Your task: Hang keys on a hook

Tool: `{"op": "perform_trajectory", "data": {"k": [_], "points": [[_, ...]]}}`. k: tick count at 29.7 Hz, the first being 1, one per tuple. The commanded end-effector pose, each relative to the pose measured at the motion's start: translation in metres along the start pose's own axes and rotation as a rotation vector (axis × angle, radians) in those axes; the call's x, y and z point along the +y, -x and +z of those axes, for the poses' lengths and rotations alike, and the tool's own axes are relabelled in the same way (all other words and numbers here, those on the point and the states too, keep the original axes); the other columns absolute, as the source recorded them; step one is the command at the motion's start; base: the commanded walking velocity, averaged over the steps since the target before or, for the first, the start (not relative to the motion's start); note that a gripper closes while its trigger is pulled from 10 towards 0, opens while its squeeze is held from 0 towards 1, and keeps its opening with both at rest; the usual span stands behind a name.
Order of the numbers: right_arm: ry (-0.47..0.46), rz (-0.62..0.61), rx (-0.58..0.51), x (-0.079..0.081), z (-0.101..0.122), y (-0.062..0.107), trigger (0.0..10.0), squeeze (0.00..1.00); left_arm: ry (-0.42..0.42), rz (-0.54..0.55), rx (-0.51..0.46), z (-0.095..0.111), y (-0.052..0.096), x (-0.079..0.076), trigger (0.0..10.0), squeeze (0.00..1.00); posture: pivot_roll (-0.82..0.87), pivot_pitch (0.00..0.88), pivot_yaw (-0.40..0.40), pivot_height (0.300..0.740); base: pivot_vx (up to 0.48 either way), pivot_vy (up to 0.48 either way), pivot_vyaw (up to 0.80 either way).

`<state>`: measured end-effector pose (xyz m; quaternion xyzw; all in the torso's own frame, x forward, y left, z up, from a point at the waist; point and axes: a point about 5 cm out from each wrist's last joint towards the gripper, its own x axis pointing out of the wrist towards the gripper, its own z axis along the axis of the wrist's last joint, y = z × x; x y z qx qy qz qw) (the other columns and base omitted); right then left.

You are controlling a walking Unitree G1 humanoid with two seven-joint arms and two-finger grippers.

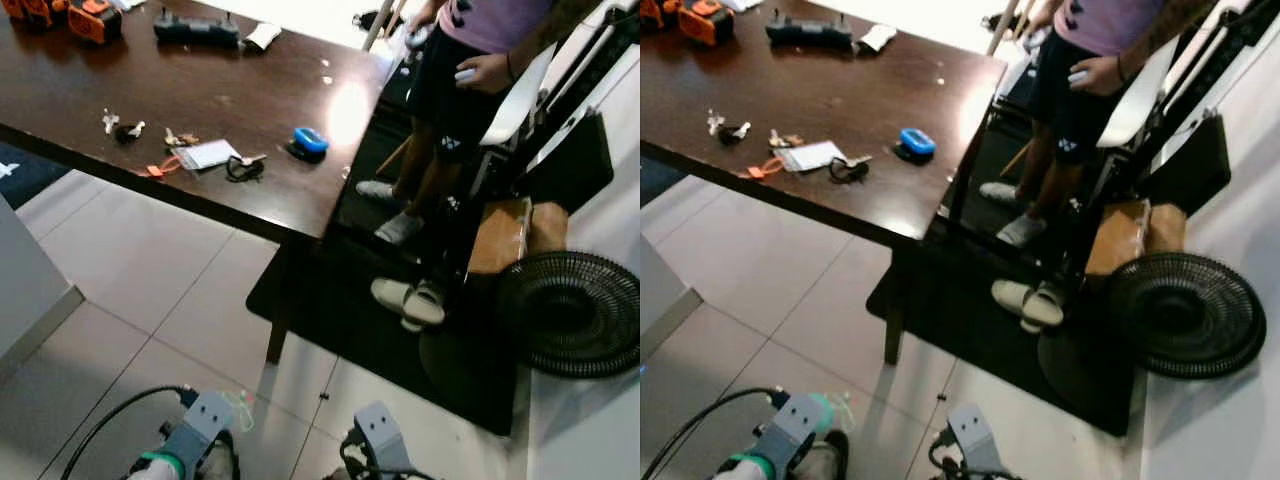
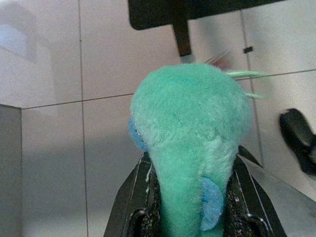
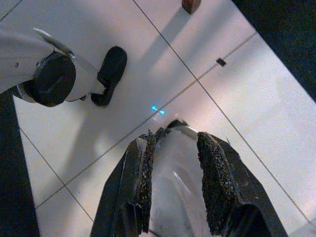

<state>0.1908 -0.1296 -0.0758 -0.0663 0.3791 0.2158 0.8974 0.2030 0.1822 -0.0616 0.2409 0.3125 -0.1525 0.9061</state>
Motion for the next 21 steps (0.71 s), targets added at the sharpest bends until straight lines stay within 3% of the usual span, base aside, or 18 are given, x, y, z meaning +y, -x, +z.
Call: {"op": "perform_trajectory", "data": {"k": [1,21], "points": [[-0.01,-0.014,0.032,-0.0033,-0.0102,0.0041,10.0,0.0,-0.003,-0.056,0.058,-0.0145,0.0058,-0.0147,10.0,0.0,0.05,0.152,-0.072,0.74,0.0,-0.458,0.0],[-0.007,-0.018,0.039,-0.005,-0.012,0.0052,10.0,0.0,-0.014,-0.068,0.073,-0.0154,0.0054,-0.0178,10.0,0.0,0.04,0.149,-0.074,0.74,0.0,-0.451,0.0]]}}
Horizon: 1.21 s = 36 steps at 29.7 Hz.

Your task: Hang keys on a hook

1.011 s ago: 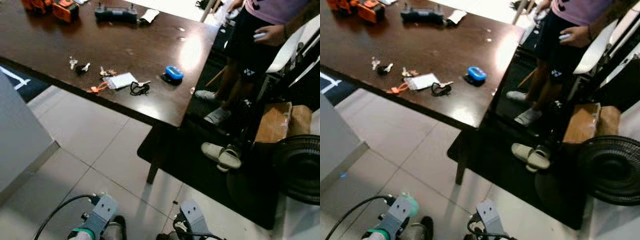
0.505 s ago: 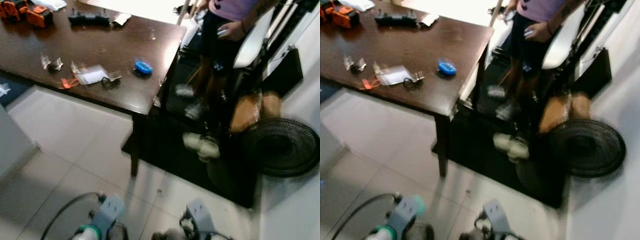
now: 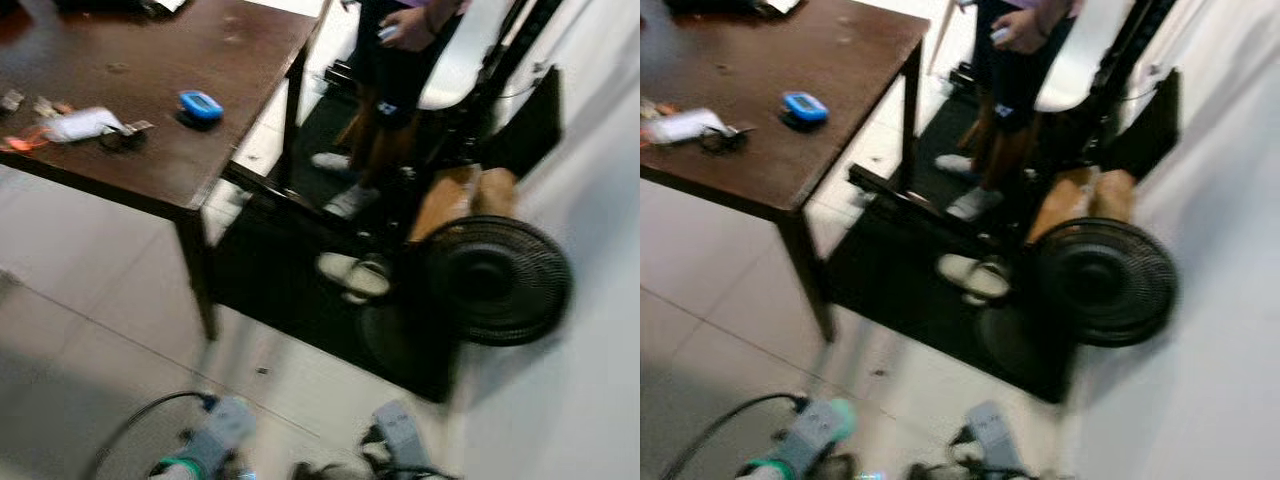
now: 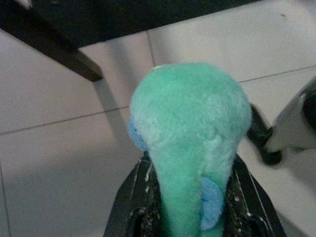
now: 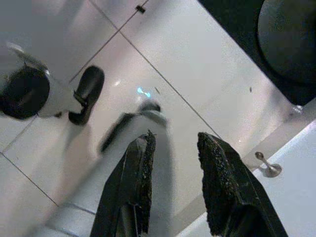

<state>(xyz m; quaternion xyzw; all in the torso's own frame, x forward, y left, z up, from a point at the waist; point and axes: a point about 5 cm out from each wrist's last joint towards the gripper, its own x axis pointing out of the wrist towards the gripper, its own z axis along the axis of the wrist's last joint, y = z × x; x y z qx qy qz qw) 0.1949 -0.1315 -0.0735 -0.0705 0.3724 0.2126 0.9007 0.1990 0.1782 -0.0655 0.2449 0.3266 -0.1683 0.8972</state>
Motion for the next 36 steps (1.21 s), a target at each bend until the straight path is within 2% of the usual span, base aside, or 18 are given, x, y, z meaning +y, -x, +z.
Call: {"op": "perform_trajectory", "data": {"k": [1,36], "points": [[-0.014,-0.006,0.051,-0.0015,-0.0158,0.0057,10.0,0.0,0.004,-0.033,0.048,-0.0129,0.0046,-0.0118,10.0,0.0,0.04,0.149,-0.074,0.74,0.0,-0.364,0.0],[-0.008,-0.004,0.044,-0.0017,-0.0112,0.0038,10.0,0.0,0.056,0.03,0.062,-0.0121,0.0031,-0.0055,10.0,0.0,0.05,0.139,-0.08,0.74,0.0,-0.021,0.0]]}}
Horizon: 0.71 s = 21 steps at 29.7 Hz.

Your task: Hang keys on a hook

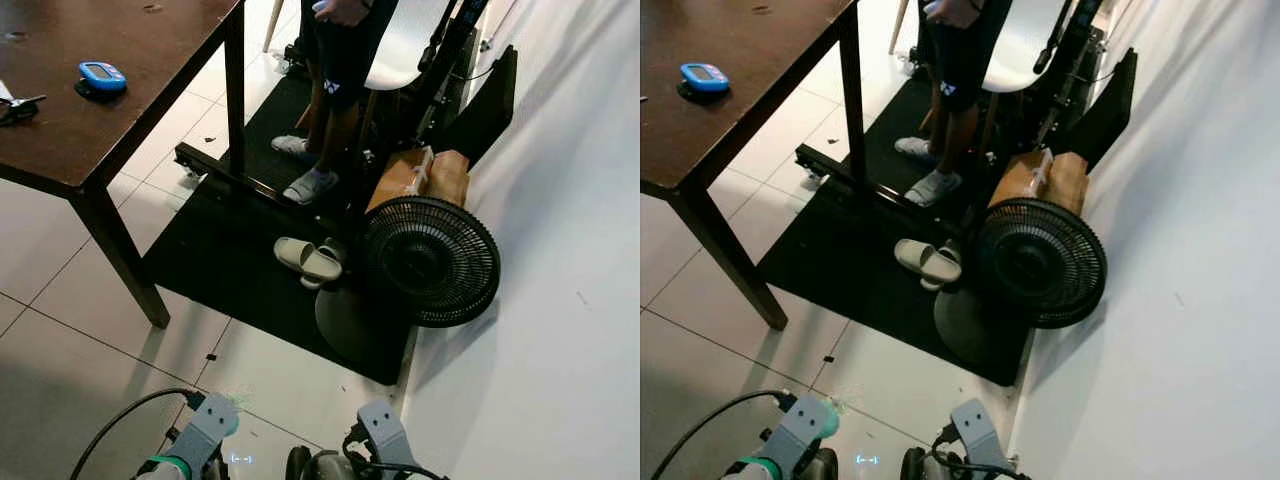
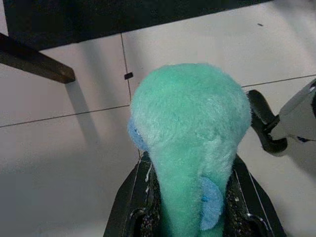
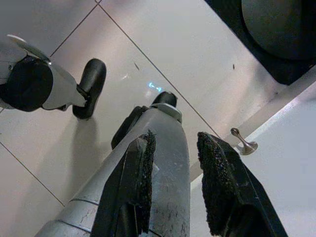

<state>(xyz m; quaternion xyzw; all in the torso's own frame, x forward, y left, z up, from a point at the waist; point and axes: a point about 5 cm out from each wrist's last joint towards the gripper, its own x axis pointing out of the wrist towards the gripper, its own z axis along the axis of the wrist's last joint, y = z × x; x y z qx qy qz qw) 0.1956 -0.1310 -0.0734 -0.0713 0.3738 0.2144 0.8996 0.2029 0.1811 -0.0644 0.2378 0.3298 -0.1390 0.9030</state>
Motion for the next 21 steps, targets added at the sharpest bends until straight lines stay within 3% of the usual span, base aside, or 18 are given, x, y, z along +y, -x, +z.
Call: {"op": "perform_trajectory", "data": {"k": [1,11,13,20,21], "points": [[-0.011,-0.007,0.041,-0.002,-0.012,0.004,10.0,0.0,0.019,-0.018,0.049,-0.014,0.005,-0.009,10.0,0.0,0.05,0.139,-0.08,0.74,0.0,0.0,0.0],[-0.047,-0.041,-0.02,-0.011,0.001,0.003,10.0,0.0,0.138,0.061,-0.074,0.008,0.001,0.002,10.0,0.0,0.04,0.122,-0.091,0.74,0.0,0.0,0.0],[-0.11,-0.076,-0.069,-0.018,0.011,0.002,10.0,0.0,0.201,0.096,-0.164,0.028,-0.004,0.007,10.0,0.0,0.02,0.107,-0.096,0.74,0.0,0.0,0.0],[-0.134,-0.094,-0.09,-0.023,0.016,0.001,10.0,0.0,0.21,0.103,-0.194,0.038,-0.007,0.007,10.0,0.0,0.01,0.095,-0.097,0.74,0.0,0.0,0.0],[-0.136,-0.102,-0.096,-0.024,0.02,0.0,10.0,0.0,0.171,0.081,-0.173,0.039,-0.009,0.005,10.0,0.0,0.0,0.073,-0.071,0.74,0.0,0.0,0.0]]}}
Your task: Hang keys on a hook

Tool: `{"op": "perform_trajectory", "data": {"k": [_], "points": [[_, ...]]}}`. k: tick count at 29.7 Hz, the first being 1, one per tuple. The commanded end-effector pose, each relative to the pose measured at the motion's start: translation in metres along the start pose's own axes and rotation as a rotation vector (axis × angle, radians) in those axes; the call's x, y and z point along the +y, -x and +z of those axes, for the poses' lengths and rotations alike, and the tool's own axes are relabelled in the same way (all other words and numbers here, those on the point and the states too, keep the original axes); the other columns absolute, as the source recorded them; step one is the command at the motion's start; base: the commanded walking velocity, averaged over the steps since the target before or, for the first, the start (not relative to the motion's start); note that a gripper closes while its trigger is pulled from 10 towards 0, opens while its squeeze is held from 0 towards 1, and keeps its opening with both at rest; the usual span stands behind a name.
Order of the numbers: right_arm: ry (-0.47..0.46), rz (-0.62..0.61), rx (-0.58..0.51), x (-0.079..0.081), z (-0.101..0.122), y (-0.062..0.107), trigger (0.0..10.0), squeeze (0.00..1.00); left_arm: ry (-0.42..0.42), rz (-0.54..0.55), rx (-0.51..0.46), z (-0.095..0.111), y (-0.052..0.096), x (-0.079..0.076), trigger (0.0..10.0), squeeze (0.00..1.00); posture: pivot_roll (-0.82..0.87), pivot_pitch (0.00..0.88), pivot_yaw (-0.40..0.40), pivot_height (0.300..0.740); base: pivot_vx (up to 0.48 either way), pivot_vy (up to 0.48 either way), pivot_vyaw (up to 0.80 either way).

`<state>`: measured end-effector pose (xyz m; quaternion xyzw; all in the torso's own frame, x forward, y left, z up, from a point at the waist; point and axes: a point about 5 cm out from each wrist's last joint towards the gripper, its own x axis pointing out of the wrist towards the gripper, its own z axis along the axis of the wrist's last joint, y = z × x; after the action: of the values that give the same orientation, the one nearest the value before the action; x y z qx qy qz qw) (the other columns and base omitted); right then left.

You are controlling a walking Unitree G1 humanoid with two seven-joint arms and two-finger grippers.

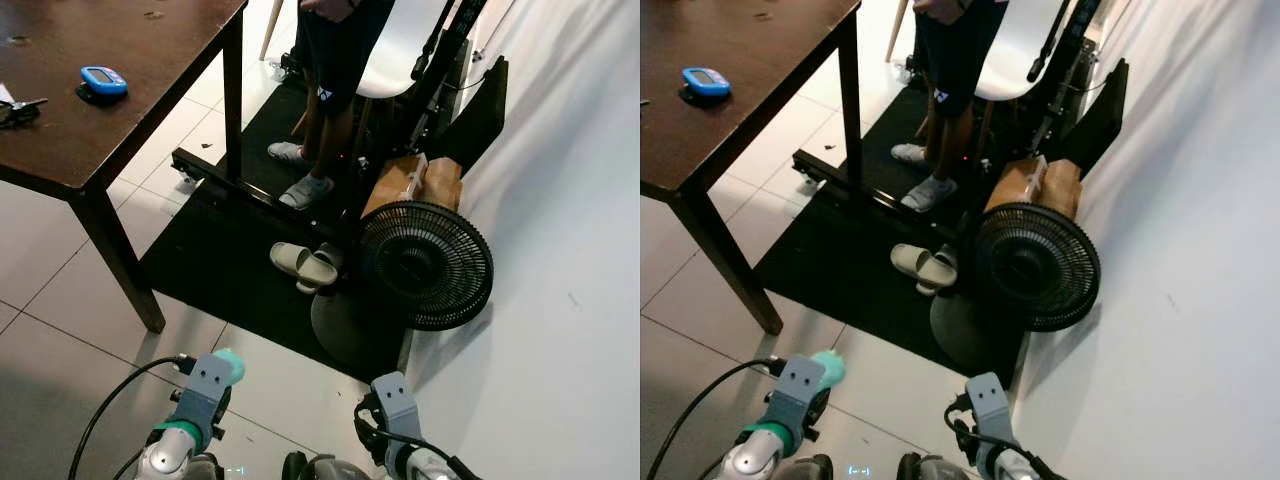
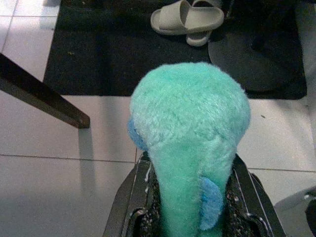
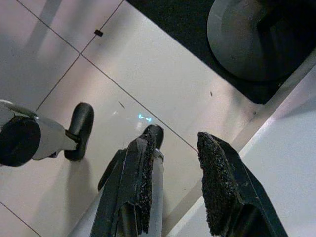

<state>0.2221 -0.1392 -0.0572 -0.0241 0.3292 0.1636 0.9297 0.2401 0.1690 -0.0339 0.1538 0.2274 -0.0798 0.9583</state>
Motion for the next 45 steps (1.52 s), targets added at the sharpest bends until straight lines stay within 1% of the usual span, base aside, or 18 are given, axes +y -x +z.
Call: {"op": "perform_trajectory", "data": {"k": [1,2,3,4,5,7,8,9,10,12,13,15,16,22,23,29,42,45], "points": [[-0.025,-0.029,0.02,-0.007,-0.005,0.003,10.0,0.0,-0.017,-0.033,0.046,-0.009,0.003,-0.009,10.0,0.0,0.0,0.073,-0.071,0.74,0.0,0.0,0.0],[-0.025,-0.029,0.02,-0.007,-0.005,0.003,10.0,0.0,-0.017,-0.033,0.046,-0.009,0.003,-0.009,10.0,0.0,0.0,0.073,-0.071,0.74,0.0,0.0,0.0],[-0.035,-0.04,0.015,-0.006,-0.002,0.001,10.0,0.0,-0.058,-0.056,0.069,-0.01,0.001,-0.009,10.0,0.0,-0.01,0.069,-0.049,0.74,0.0,0.0,0.0],[-0.035,-0.04,0.015,-0.006,-0.002,0.001,10.0,0.0,-0.058,-0.056,0.069,-0.01,0.001,-0.009,10.0,0.0,-0.01,0.069,-0.049,0.74,0.0,0.0,0.0],[-0.05,-0.045,0.017,-0.002,-0.002,0.0,10.0,0.0,-0.111,-0.076,0.095,-0.012,0.0,-0.003,10.0,0.0,-0.01,0.064,0.005,0.74,0.0,0.0,0.0],[-0.05,-0.045,0.017,-0.002,-0.002,0.0,10.0,0.0,-0.111,-0.076,0.095,-0.012,0.0,-0.003,10.0,0.0,-0.01,0.064,0.005,0.74,0.0,0.0,0.0],[-0.072,-0.051,0.019,0.002,-0.003,-0.001,10.0,0.0,-0.15,-0.091,0.115,-0.014,0.0,0.004,10.0,0.0,-0.02,0.064,0.029,0.74,0.0,0.0,0.0],[-0.072,-0.051,0.019,0.002,-0.003,-0.001,10.0,0.0,-0.15,-0.091,0.115,-0.014,0.0,0.004,10.0,0.0,-0.02,0.064,0.029,0.74,0.0,0.0,0.0],[-0.105,-0.059,0.021,0.008,-0.007,-0.001,10.0,0.0,-0.19,-0.103,0.135,-0.017,0.002,0.014,10.0,0.0,-0.03,0.073,0.059,0.74,0.0,0.0,0.0],[-0.105,-0.059,0.021,0.008,-0.007,-0.001,10.0,0.0,-0.19,-0.103,0.135,-0.017,0.002,0.014,10.0,0.0,-0.03,0.073,0.059,0.74,0.0,0.0,0.0],[-0.129,-0.064,0.023,0.012,-0.009,-0.001,10.0,0.0,-0.217,-0.109,0.15,-0.02,0.003,0.02,10.0,0.0,-0.03,0.074,0.067,0.74,0.0,0.0,0.0],[-0.129,-0.064,0.023,0.012,-0.009,-0.001,10.0,0.0,-0.217,-0.109,0.15,-0.02,0.003,0.02,10.0,0.0,-0.03,0.074,0.067,0.74,0.0,0.0,0.0],[-0.145,-0.064,0.025,0.016,-0.012,-0.001,10.0,0.0,-0.235,-0.11,0.164,-0.021,0.004,0.026,10.0,0.0,-0.03,0.076,0.077,0.74,0.0,0.0,0.0],[-0.155,-0.067,0.028,0.016,-0.014,0.0,10.0,0.0,-0.239,-0.106,0.173,-0.022,0.004,0.029,10.0,0.0,-0.02,0.073,0.075,0.74,0.0,0.0,0.0],[-0.149,-0.067,0.029,0.014,-0.012,-0.001,10.0,0.0,-0.228,-0.095,0.193,-0.024,0.005,0.03,10.0,0.0,-0.01,0.065,0.06,0.74,0.0,0.0,0.0],[-0.131,-0.06,0.037,0.012,-0.01,-0.001,10.0,0.0,-0.218,-0.084,0.211,-0.028,0.007,0.03,10.0,0.0,0.01,0.059,0.049,0.74,0.0,0.0,0.0],[-0.12,-0.044,0.049,0.016,-0.014,0.0,10.0,0.0,-0.21,-0.075,0.229,-0.036,0.012,0.032,10.0,0.0,0.02,0.093,0.026,0.74,0.0,0.0,0.0],[-0.113,-0.043,0.058,0.012,-0.019,0.003,10.0,0.0,-0.204,-0.068,0.23,-0.038,0.014,0.031,10.0,0.0,0.03,0.095,0.026,0.74,0.0,0.0,0.0]]}}
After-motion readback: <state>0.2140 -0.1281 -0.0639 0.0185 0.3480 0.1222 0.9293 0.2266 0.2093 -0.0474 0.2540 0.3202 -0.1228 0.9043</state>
